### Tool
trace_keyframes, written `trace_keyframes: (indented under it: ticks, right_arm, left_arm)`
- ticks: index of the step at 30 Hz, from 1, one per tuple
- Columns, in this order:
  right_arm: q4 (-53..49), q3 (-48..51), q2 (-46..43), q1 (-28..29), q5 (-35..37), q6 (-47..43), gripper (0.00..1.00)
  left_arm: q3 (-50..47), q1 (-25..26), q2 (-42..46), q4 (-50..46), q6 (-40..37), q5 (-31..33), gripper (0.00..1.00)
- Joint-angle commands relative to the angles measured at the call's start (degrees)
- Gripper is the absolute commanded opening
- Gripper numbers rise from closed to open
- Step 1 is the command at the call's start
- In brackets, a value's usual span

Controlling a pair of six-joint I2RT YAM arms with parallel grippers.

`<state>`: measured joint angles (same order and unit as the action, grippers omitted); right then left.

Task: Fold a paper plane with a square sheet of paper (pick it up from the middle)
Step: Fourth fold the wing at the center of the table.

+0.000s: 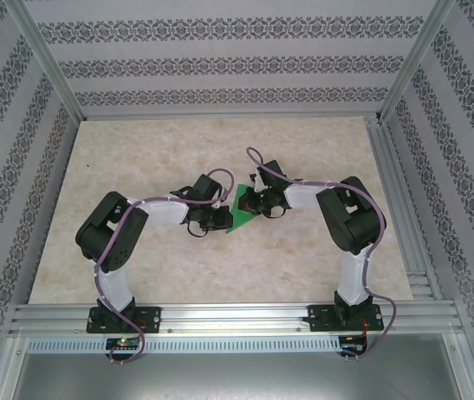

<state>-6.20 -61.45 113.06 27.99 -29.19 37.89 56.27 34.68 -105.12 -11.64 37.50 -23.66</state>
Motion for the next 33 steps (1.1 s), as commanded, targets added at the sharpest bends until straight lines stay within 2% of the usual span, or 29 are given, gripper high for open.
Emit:
trace_keyframes:
  ticks: [1, 5, 10, 22, 33]
  right_arm:
    - [-3.3, 0.9, 3.8, -0.3, 4.2, -0.1, 0.10]
    - [-3.3, 1.0, 3.8, -0.3, 4.1, -0.1, 0.10]
    - [-3.3, 1.0, 4.0, -0.3, 4.1, -0.1, 0.10]
    - [-3.4, 1.0, 4.2, -0.3, 4.1, 0.0, 0.10]
    - [-3.5, 1.2, 4.3, -0.2, 4.2, -0.1, 0.10]
  left_arm:
    - [-0.7, 0.9, 3.8, -0.7, -0.8, -0.5, 0.14]
    - [-1.2, 1.2, 5.5, 0.8, -0.2, -1.3, 0.15]
    - [-0.9, 2.1, 3.6, 0.8, -0.3, -2.6, 0.15]
    - [-0.4, 2.2, 0.0, -4.6, -1.5, 5.5, 0.13]
    - [-5.2, 2.2, 0.8, -2.0, -0.2, 4.0, 0.12]
